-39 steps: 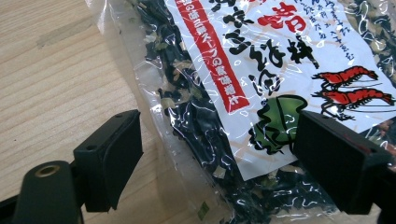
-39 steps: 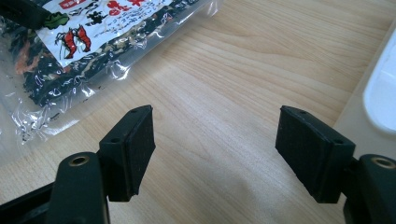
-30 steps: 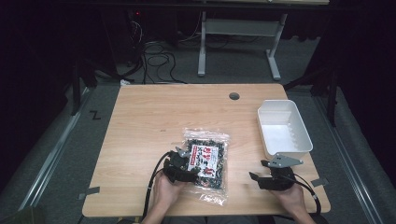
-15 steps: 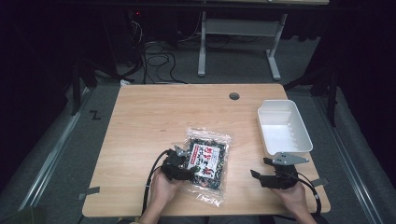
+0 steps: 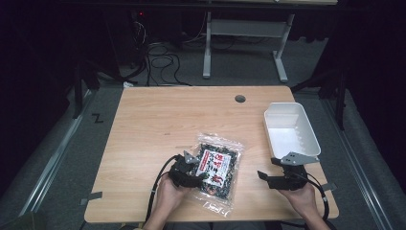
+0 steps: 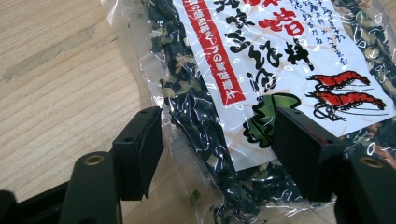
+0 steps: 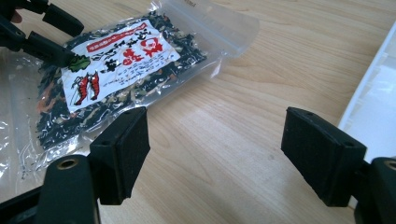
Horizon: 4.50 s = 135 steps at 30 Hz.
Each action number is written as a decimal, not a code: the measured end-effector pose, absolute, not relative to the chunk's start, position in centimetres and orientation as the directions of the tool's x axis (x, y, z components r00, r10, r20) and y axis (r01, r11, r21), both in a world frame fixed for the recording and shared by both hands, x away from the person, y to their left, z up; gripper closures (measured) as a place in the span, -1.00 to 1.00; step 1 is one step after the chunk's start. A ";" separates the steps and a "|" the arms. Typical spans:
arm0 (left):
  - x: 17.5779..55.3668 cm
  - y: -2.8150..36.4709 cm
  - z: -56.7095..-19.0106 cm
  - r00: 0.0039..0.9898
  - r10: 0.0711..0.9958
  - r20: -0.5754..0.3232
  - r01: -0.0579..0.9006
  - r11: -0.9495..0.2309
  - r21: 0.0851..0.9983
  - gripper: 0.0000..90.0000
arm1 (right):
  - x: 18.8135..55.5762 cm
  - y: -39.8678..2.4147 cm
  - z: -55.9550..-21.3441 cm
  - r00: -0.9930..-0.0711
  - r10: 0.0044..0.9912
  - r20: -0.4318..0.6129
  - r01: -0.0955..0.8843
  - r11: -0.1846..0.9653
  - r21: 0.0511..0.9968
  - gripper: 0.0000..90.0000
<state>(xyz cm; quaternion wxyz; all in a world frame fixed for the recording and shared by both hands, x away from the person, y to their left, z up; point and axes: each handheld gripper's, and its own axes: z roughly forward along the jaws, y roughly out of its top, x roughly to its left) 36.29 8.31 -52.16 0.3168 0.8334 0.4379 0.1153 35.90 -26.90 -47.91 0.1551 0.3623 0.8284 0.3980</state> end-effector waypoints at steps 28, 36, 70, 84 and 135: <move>35.8 7.3 -52.1 0.655 0.754 -0.059 0.607 -0.477 0.636 -0.22 | 40.4 -21.9 -45.3 -0.756 0.654 -0.026 0.441 0.539 0.717 -0.07; 35.6 7.2 -52.0 0.667 0.743 -0.057 0.599 -0.489 0.634 -0.22 | 42.3 -19.5 -44.4 -0.772 0.634 -0.046 0.435 0.580 0.688 -0.02; 36.2 9.0 -51.7 0.581 0.814 0.012 0.647 -0.471 0.599 -0.22 | 47.0 -17.5 -48.5 -0.695 0.708 0.123 0.642 0.534 0.550 0.20; 36.3 9.3 -51.7 0.560 0.828 0.014 0.656 -0.454 0.603 -0.22 | 46.8 -17.7 -48.9 -0.694 0.702 0.159 0.651 0.517 0.556 0.75; 35.9 9.9 -51.3 0.525 0.851 -0.011 0.631 -0.381 0.676 -0.22 | 45.6 -18.3 -43.4 -0.755 0.655 -0.013 0.526 0.618 0.585 1.00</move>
